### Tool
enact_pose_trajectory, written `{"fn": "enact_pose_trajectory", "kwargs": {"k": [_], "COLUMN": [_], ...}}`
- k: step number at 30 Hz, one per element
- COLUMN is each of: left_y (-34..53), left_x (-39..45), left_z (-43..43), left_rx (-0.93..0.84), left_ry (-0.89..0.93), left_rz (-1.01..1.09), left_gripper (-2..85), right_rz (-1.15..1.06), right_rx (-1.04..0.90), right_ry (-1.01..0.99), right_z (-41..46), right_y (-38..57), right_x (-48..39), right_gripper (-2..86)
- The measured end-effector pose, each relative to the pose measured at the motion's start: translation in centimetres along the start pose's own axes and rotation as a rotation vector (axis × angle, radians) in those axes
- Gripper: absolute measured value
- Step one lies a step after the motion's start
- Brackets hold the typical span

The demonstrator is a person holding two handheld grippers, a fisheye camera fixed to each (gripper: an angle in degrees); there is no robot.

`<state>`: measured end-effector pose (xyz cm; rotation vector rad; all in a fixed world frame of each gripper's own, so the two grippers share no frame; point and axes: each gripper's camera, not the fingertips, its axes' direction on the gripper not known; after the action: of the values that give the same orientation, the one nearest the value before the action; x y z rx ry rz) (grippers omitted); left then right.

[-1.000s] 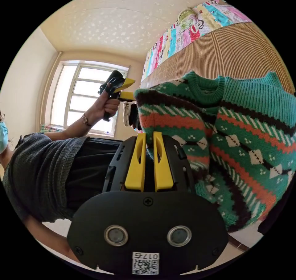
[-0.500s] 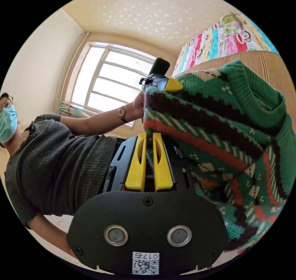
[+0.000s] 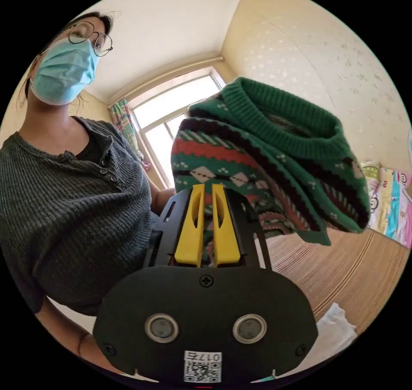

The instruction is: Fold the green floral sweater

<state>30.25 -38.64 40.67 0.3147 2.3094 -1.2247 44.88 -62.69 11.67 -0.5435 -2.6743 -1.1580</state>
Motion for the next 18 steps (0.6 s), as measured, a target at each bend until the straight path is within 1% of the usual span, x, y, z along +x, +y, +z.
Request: {"fn": "enact_pose_trajectory", "kwargs": {"k": [1,3,4,6,8,9,11,12,13,14,15,16,18], "left_y": [-1.1,-2.7,-3.6,-4.7,-5.5,-5.6,-5.6,-5.6,-5.4,-5.2,-5.1,-5.1,-5.3], "left_x": [2.4,6.1,8.6,12.0,15.5,16.3,19.1,19.8,21.0,22.2,22.8,24.0,26.1], "left_z": [0.2,0.5,0.5,0.2,-0.3,-0.4,-1.1,-1.2,-1.5,-1.7,-1.9,-2.1,-2.7], "left_rx": [-0.019,-0.062,-0.073,-0.062,-0.035,-0.027,0.030,0.044,0.068,0.089,0.098,0.104,0.103], "left_ry": [0.033,0.060,0.045,0.025,0.085,0.102,0.131,0.133,0.140,0.147,0.149,0.131,0.088], "left_rz": [0.032,0.071,0.104,0.154,0.190,0.198,0.214,0.214,0.215,0.217,0.218,0.211,0.205], "left_gripper": [4.5,4.5,4.5,4.6,4.6,4.5,4.5,4.5,4.5,4.5,4.5,4.6,4.6], "right_rz": [0.064,0.190,0.242,0.279,0.322,0.322,0.302,0.303,0.317,0.324,0.280,0.292,0.334], "right_rx": [-0.022,-0.019,0.025,0.097,0.118,0.105,-0.002,-0.107,-0.198,-0.234,-0.233,-0.178,-0.122], "right_ry": [0.076,0.105,0.086,0.088,0.157,0.221,0.325,0.375,0.396,0.382,0.275,0.240,0.269], "right_z": [0.4,0.9,1.2,2.0,3.5,4.8,8.0,10.6,13.2,14.3,15.8,16.3,16.5], "right_y": [0.6,1.2,1.5,1.7,1.5,1.2,0.6,0.5,0.6,0.8,1.0,1.3,1.2], "right_x": [0.5,1.8,2.5,3.1,3.5,3.5,3.5,3.7,4.0,4.1,3.6,3.1,2.5], "right_gripper": [6.5,9.7,11.5,13.3,15.2,16.5,17.8,18.2,17.6,17.3,11.5,8.3,7.7]}}
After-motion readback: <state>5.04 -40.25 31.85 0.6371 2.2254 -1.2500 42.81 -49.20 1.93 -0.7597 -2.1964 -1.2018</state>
